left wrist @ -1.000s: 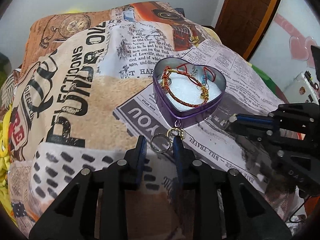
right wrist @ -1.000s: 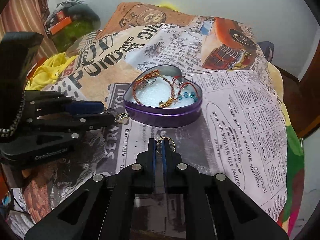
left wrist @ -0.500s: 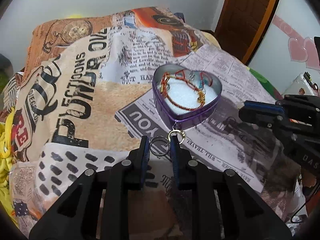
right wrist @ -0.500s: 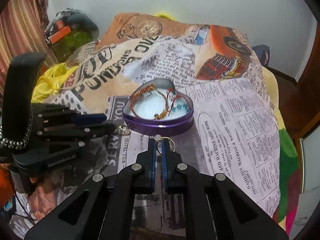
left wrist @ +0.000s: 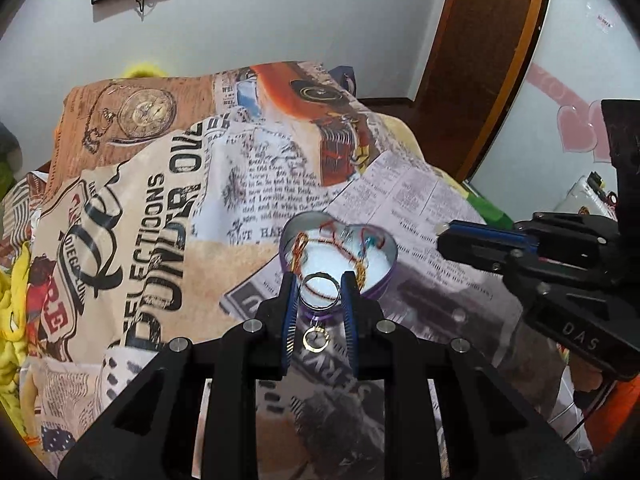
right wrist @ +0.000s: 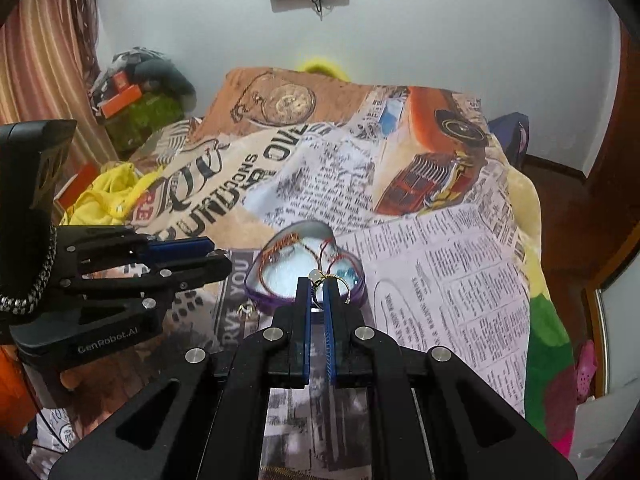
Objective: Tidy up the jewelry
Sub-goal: 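Lower the ring into the tin and open the right gripper while the left gripper holds its ring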
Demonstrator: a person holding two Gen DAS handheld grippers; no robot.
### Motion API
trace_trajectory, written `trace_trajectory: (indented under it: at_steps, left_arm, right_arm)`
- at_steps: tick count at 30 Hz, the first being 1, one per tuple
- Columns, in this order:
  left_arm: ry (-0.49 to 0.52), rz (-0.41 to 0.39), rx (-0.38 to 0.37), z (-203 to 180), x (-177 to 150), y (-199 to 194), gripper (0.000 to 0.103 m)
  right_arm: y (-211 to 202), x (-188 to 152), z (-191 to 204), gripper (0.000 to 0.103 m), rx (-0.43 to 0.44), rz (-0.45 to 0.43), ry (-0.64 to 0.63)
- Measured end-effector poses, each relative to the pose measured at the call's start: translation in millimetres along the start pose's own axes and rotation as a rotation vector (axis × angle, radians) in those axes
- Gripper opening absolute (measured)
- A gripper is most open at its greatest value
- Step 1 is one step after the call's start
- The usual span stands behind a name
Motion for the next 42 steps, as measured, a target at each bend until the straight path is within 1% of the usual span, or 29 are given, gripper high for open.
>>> trace_trajectory:
  at_steps: [4,10,22,24,27,29,30,37,42]
  left_arm:
    - [-0.002,-0.004,-0.011,0,7,7,0.020]
    - [-0.001,0.010,-0.015,3,10,20,0.020]
    - [-0.025,0.053,-0.050,10,3,41,0.020]
    - [-0.018,0.053,-0.049,8,3,40,0.020]
    - [-0.015,0.051,-0.044,8,3,37,0.020]
    - [-0.020,0.048,-0.041,10,3,34,0.020]
    - [-0.024,0.045,-0.039,11,3,32,0.020]
    - [-0.037,0.025,-0.003,20,4,10,0.022]
    - [-0.039,0.041,0.018,22,-4,1,0.025]
  right_arm:
    - [5,7,1,0.005,0.003,-0.006,-0.006]
    - [16,12,1,0.005,0.012,0.003,-0.004]
    - [47,0,-2,0.005,0.019,0.087,-0.004]
    - [49,-3,-2,0.005,0.020,0.101,-0.007]
    - [53,-5,-2,0.012,0.024,0.122,-0.009]
    - [51,-5,-2,0.018,0.022,0.119,-0.009]
    - [50,-5,-2,0.019,0.020,0.117,-0.009]
    - [37,-2,0,0.020,-0.001,0.097,-0.014]
    - [24,-1,2,0.021,-0.011,0.086,-0.018]
Point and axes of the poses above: each gripper's, at about its wrist camera, not at the fingertips, and y roughly the way its jaws point, z to its left, x to its top, the point moved 8 cm from there along y, roughly the way its jaws point, and after that the axes turned 4 degrees about y, right-handed, at the moved point
